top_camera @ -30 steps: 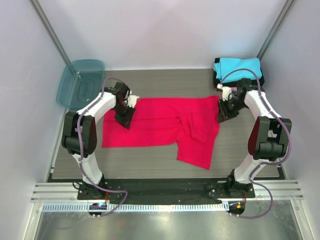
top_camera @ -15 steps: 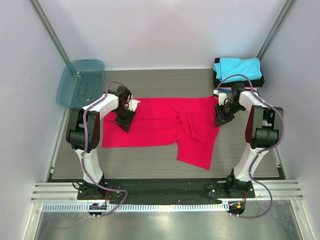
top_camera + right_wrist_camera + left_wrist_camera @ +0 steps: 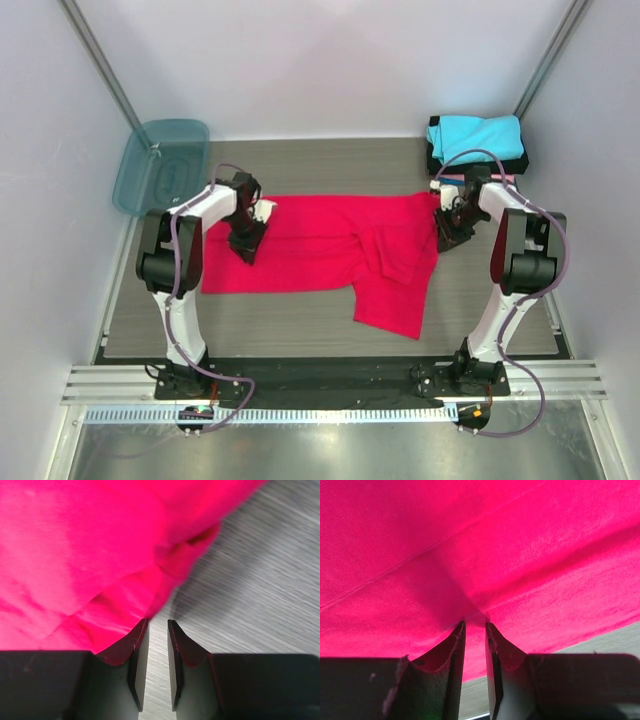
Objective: Fold and stack the t-shirts
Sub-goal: Fold the tshirt
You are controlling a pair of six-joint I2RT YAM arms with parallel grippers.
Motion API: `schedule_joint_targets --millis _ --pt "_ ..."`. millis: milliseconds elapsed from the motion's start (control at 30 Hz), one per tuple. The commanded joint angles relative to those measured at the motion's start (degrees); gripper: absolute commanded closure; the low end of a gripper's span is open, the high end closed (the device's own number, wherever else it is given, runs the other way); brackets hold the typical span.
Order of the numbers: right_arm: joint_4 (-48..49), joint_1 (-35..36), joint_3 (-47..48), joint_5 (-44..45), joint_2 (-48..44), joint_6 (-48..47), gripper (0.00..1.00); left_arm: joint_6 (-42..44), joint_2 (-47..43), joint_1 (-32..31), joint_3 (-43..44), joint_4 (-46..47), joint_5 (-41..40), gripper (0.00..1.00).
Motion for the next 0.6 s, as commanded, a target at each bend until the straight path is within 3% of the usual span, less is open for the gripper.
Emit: schedule_joint_targets --millis 0,333,567 --pt "1.69 -0.77 0.63 2.83 0.13 -0.17 0.73 1.47 2.31 1.17 1.09 2.11 -3.44 0.76" --pt "2.05 -1.13 2.83 3.10 -0.99 0.54 0.74 2.70 2.66 1.17 6.89 0.70 -5.11 0.75" --pt "-5.50 -1.04 3.79 -10.33 -11.12 -1.83 0.72 2.09 1.17 1.17 7.34 -1.58 -2.13 0.75"
